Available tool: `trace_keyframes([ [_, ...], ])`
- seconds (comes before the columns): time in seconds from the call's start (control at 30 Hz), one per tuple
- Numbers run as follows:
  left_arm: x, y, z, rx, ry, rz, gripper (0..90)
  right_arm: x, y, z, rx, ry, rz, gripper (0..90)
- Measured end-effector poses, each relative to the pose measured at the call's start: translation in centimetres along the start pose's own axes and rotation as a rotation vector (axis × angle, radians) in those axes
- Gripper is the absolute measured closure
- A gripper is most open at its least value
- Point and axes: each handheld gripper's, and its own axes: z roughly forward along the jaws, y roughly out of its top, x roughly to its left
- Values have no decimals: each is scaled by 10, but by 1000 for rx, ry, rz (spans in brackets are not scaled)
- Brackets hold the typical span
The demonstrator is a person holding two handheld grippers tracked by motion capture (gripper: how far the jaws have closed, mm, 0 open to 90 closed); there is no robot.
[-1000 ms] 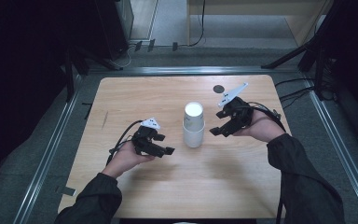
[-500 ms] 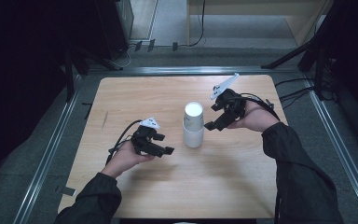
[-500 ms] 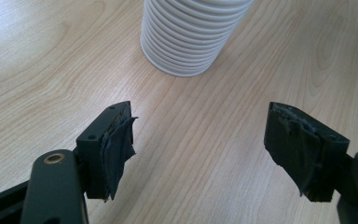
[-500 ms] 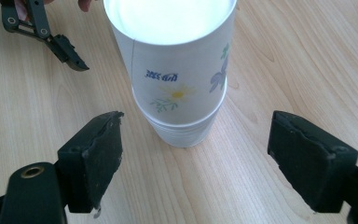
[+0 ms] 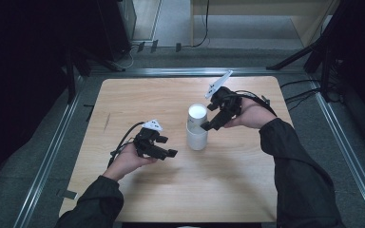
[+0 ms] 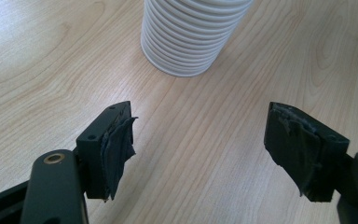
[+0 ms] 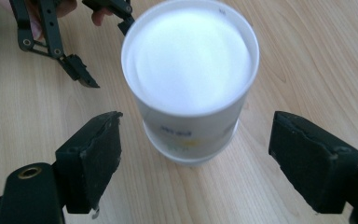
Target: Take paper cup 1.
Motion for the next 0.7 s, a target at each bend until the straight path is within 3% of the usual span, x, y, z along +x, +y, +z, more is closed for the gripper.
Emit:
trace_keyframes([
  [0.33,-1,0,0,3,0,4,238,-1,18,7,-15,21,-4,228],
  [0.53,0,0,0,3,1,6,238,-3,21,10,-16,31,4,322],
  [0.7,-1,0,0,4,1,6,238,-2,21,9,-10,28,5,329],
])
